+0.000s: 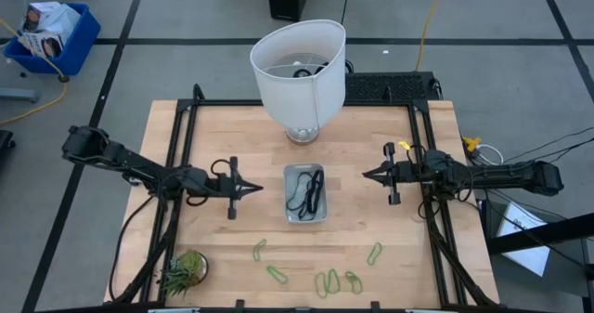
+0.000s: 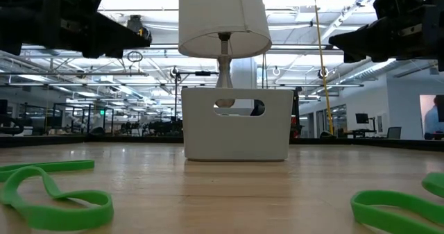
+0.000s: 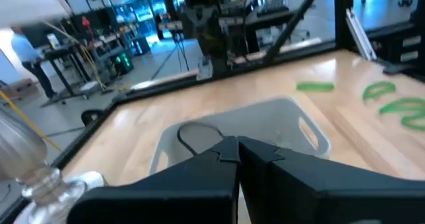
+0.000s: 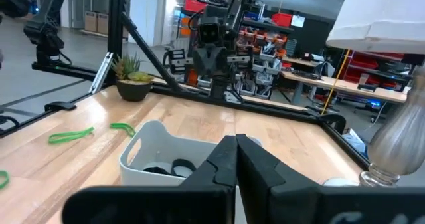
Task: Pick and place rubber bands into bin
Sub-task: Put the green rubber band into the gray bin
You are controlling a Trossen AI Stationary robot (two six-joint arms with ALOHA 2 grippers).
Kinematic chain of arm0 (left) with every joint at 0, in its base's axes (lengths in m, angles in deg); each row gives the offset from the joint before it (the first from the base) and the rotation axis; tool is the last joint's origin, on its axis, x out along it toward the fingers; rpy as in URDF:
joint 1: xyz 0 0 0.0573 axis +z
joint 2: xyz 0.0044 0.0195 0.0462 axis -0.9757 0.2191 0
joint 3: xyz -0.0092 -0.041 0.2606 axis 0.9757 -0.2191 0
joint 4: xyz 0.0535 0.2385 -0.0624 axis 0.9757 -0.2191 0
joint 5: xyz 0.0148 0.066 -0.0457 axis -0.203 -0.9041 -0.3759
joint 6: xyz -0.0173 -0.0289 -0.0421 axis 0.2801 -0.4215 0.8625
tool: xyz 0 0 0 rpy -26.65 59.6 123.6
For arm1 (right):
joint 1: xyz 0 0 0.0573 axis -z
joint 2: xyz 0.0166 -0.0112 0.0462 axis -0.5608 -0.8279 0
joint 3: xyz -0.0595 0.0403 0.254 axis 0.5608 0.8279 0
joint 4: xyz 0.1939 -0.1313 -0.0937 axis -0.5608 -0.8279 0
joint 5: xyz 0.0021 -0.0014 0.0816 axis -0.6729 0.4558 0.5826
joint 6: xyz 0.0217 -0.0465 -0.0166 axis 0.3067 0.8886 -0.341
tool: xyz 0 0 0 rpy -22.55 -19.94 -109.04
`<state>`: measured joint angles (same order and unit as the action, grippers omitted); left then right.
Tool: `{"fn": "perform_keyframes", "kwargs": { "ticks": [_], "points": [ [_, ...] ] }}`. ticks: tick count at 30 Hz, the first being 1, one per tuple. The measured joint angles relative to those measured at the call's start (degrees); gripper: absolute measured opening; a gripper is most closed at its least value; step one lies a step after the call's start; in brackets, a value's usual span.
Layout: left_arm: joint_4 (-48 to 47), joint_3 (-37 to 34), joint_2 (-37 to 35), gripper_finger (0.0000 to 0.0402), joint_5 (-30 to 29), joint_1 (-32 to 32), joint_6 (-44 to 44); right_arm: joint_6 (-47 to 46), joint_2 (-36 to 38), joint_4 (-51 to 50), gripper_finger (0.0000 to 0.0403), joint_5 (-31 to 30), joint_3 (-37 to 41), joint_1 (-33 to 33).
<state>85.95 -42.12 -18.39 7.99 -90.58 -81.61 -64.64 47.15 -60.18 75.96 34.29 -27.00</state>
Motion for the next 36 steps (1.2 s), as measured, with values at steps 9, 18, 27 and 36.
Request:
{"fn": "perform_keyframes", "kwargs": {
  "ticks": [9, 18, 27, 36],
  "points": [
    [-2.5, 0.0, -0.7, 0.0009, -0.1, -2.0, -0.2, -1.7, -0.5, 0.0, 0.0001, -0.1, 0.0, -1.0],
    [-1.0, 0.0, -0.7, 0.0033, -0.1, -2.0, -0.8, 0.4, -9.5, -2.6, 0.0062, -7.4, -7.3, -12.6],
    [5.5, 3.6, -0.8, 0.0019, -0.2, -2.0, -7.4, -1.6, -25.8, -15.7, 0.0141, -20.2, -22.1, -26.3],
    [-1.0, 3.7, -0.8, 0.0004, -4.6, -2.0, -8.0, -4.1, -41.8, -13.9, 0.0155, -24.0, -30.2, -36.8]
  ]
}}
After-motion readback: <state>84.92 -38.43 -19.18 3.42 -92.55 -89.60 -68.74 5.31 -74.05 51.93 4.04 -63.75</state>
